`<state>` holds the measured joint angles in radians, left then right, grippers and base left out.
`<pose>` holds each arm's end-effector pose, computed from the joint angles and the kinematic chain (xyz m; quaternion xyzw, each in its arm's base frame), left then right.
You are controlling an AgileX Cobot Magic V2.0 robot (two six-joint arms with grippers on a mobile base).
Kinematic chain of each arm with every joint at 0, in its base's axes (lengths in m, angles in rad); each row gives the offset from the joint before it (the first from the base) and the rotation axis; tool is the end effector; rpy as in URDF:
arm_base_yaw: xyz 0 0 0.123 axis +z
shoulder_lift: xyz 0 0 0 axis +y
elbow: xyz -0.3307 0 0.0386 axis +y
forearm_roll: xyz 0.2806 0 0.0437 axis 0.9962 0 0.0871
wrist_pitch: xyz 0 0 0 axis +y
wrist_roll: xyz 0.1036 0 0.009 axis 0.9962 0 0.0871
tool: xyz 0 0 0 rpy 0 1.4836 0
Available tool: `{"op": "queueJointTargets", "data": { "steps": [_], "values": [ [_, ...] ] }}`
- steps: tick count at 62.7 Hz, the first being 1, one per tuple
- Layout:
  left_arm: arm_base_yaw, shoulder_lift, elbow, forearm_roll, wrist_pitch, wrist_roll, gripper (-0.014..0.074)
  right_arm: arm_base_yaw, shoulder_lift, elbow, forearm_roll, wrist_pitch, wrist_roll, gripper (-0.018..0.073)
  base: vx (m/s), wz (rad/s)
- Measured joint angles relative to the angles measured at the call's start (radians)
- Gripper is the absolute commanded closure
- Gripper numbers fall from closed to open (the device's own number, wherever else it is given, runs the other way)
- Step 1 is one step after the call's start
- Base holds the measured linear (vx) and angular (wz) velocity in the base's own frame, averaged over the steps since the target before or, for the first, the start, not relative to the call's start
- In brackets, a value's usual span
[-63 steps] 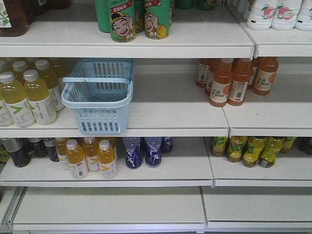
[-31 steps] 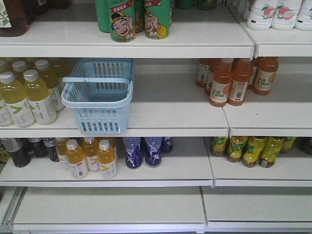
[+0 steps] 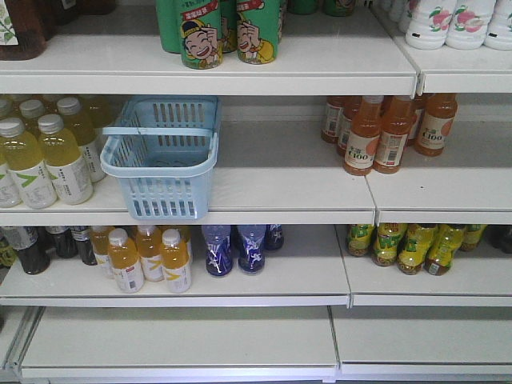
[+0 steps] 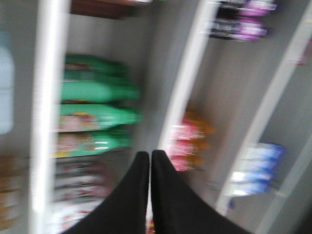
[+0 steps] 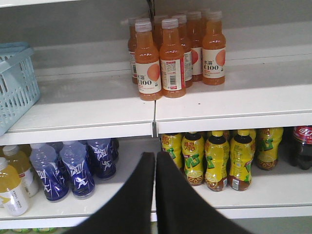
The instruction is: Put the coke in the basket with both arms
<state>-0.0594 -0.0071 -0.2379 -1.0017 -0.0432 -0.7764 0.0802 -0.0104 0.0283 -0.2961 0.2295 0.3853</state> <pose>0.0283 0.0021 0.3058 -0.4420 0.3615 -0.6460 0.5065 0.0532 -0.0027 0.1812 0.0278 0.7577 0.0324 0.6513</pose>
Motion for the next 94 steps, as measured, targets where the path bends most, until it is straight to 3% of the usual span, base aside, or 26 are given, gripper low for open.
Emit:
{"op": "queueJointTargets", "data": {
  "steps": [4,12,25,44,59,67,82,94],
  "values": [
    [0.0,0.0,-0.108,0.036,-0.031,0.042,0.0603,0.0,0.0,0.0,0.0,0.0,0.0,0.0564,0.0,0.0],
    [0.0,0.041,-0.302,0.186,-0.097,0.152,0.0603,0.0,0.0,0.0,-0.001,0.0,0.0,0.0564,0.0,0.0],
    [0.0,0.271,-0.448,0.418,-0.105,0.183,0.0604,0.0,0.0,0.0,-0.001,0.0,0.0,0.0564,0.0,0.0],
    [-0.022,0.692,-0.447,0.464,-0.023,0.182,0.0604,0.0,0.0,0.0,-0.001,0.0,0.0,0.0564,0.0,0.0],
    [-0.065,0.925,-0.447,0.573,-0.016,0.182,0.0604,0.0,0.0,0.0,-0.001,0.001,0.0,0.0564,0.0,0.0],
    [-0.068,1.043,-0.447,0.623,-0.063,0.182,0.0604,0.0,0.0,0.0,-0.001,0.002,0.0,0.0564,0.0,0.0],
    [-0.068,1.181,-0.447,0.634,-0.16,0.182,0.0601,0.0,0.0,0.0,-0.001,0.002,0.0,0.0564,0.0,0.0],
    [-0.068,1.264,-0.447,0.635,-0.174,0.182,0.0531,0.0,0.0,0.0,-0.001,0.002,0.0,0.0564,0.0,0.0]
  ]
}}
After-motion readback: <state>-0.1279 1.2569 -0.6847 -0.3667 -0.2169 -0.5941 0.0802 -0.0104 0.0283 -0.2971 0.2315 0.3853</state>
